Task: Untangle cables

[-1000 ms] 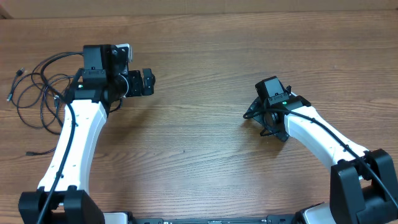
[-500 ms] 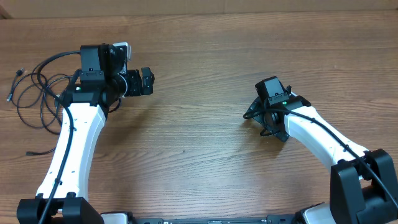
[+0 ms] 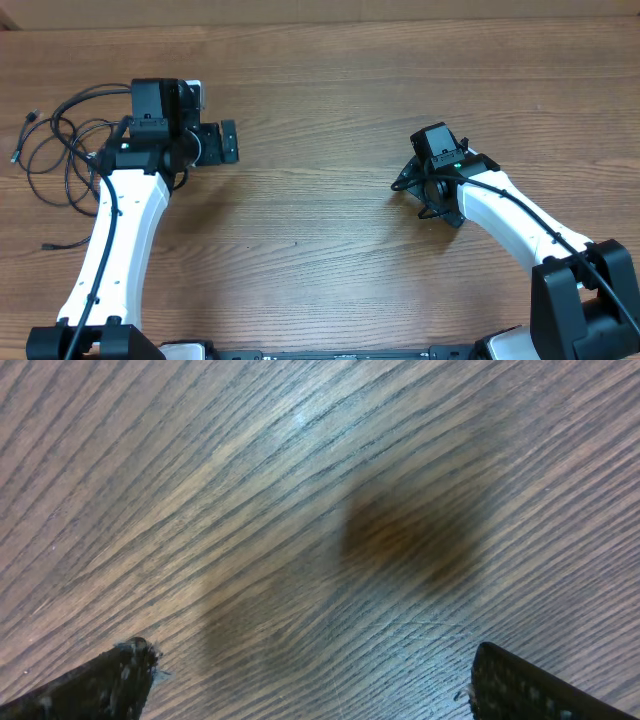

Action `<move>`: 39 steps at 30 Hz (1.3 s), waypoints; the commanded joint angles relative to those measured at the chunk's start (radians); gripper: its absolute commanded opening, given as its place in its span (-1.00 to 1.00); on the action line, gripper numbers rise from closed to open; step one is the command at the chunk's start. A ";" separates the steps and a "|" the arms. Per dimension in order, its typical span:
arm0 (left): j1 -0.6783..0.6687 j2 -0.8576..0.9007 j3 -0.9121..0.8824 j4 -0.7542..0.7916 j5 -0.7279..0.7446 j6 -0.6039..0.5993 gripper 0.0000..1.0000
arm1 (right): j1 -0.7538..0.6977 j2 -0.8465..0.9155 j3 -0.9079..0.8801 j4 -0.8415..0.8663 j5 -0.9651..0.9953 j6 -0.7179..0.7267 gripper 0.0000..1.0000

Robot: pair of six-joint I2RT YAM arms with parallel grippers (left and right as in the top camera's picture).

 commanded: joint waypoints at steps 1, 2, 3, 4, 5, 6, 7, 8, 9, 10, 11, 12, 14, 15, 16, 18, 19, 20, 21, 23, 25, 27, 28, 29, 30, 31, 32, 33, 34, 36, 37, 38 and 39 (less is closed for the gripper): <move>-0.032 -0.025 -0.043 0.029 -0.018 0.058 0.99 | -0.003 -0.015 -0.004 0.005 -0.002 0.007 1.00; -0.037 -0.026 -0.058 0.054 -0.018 0.058 0.99 | -0.003 -0.015 -0.003 0.005 -0.002 0.007 1.00; -0.043 -0.027 -0.077 0.084 -0.018 0.058 0.99 | -0.003 -0.015 -0.004 0.005 -0.002 0.007 1.00; -0.049 -0.029 -0.095 0.116 -0.018 0.058 0.99 | -0.003 -0.015 -0.003 0.005 -0.002 0.007 1.00; -0.056 -0.032 -0.117 0.151 -0.018 0.057 0.99 | -0.003 -0.015 -0.003 0.005 -0.002 0.007 1.00; -0.061 -0.035 -0.137 0.179 -0.018 0.057 0.99 | -0.003 -0.015 -0.003 0.005 -0.002 0.007 1.00; -0.065 -0.038 -0.161 0.214 -0.018 0.057 0.99 | -0.003 -0.015 -0.003 0.005 -0.002 0.007 1.00; -0.070 -0.044 -0.187 0.246 -0.018 0.057 0.99 | -0.003 -0.015 -0.003 0.005 -0.002 0.007 0.99; -0.074 -0.048 -0.209 0.271 -0.018 0.057 0.99 | -0.003 -0.015 -0.003 0.005 -0.002 0.007 1.00; -0.079 -0.058 -0.243 0.304 -0.018 0.057 0.99 | -0.003 -0.015 -0.003 0.005 -0.002 0.007 0.99; -0.082 -0.064 -0.267 0.324 -0.018 0.057 0.99 | -0.003 -0.015 -0.003 0.005 -0.002 0.007 1.00; -0.084 -0.073 -0.296 0.349 -0.018 0.057 0.99 | -0.003 -0.015 -0.004 0.005 -0.002 0.007 1.00; -0.087 -0.092 -0.360 0.409 -0.018 0.056 0.99 | -0.003 -0.015 -0.004 0.005 -0.002 0.007 1.00; -0.087 -0.101 -0.391 0.439 -0.018 0.056 0.99 | -0.003 -0.015 -0.004 0.005 -0.002 0.007 1.00; -0.087 -0.112 -0.426 0.475 -0.017 0.056 0.99 | -0.003 -0.015 -0.004 0.005 -0.002 0.007 1.00; -0.087 -0.140 -0.506 0.555 -0.014 0.056 1.00 | -0.003 -0.015 -0.003 0.005 -0.002 0.007 1.00; -0.087 -0.154 -0.540 0.587 -0.013 0.055 0.99 | -0.003 -0.015 -0.004 0.005 -0.002 0.007 1.00; -0.087 -0.171 -0.578 0.624 -0.014 0.045 0.99 | -0.003 -0.015 -0.003 0.005 -0.002 0.007 1.00; -0.087 -0.193 -0.626 0.669 -0.014 0.036 0.99 | -0.003 -0.015 -0.004 0.005 -0.002 0.007 1.00; -0.087 -0.234 -0.703 0.737 -0.014 0.014 0.99 | -0.003 -0.015 -0.004 0.005 -0.002 0.007 0.99; -0.087 -0.272 -0.773 0.802 -0.014 -0.005 0.99 | -0.003 -0.015 -0.003 0.005 -0.002 0.007 1.00; -0.087 -0.318 -0.846 0.867 -0.014 -0.022 0.99 | -0.003 -0.015 -0.004 0.005 -0.002 0.007 1.00; -0.087 -0.342 -0.880 0.893 -0.014 -0.032 0.99 | -0.003 -0.015 -0.003 0.005 -0.002 0.007 1.00; -0.087 -0.359 -0.903 0.912 -0.014 -0.041 0.99 | -0.003 -0.015 -0.004 0.005 -0.002 0.007 1.00; -0.087 -0.387 -0.939 0.936 -0.014 -0.046 0.99 | -0.003 -0.015 -0.003 0.005 -0.002 0.007 1.00; -0.087 -0.410 -0.967 0.954 -0.014 -0.046 0.99 | -0.003 -0.015 -0.004 0.005 -0.002 0.007 1.00; -0.087 -0.439 -1.001 0.973 -0.014 -0.046 0.99 | -0.003 -0.015 -0.003 0.005 -0.002 0.007 1.00; -0.087 -0.450 -1.012 0.978 -0.014 -0.046 1.00 | -0.003 -0.015 -0.003 0.005 -0.002 0.007 1.00; -0.087 -0.473 -1.040 0.995 -0.014 -0.046 0.99 | -0.003 -0.015 -0.003 0.005 -0.002 0.007 1.00; -0.087 -0.507 -1.078 1.001 -0.014 -0.055 0.99 | -0.003 -0.015 -0.003 0.005 -0.002 0.007 1.00; -0.087 -0.522 -1.090 1.001 -0.014 -0.064 0.99 | -0.003 -0.015 -0.003 0.005 -0.002 0.007 1.00; -0.087 -0.540 -1.104 1.002 -0.014 -0.068 0.99 | -0.003 -0.015 -0.003 0.005 -0.002 0.007 1.00; -0.087 -0.558 -1.118 1.002 -0.014 -0.068 0.99 | -0.003 -0.015 -0.003 0.005 -0.002 0.007 1.00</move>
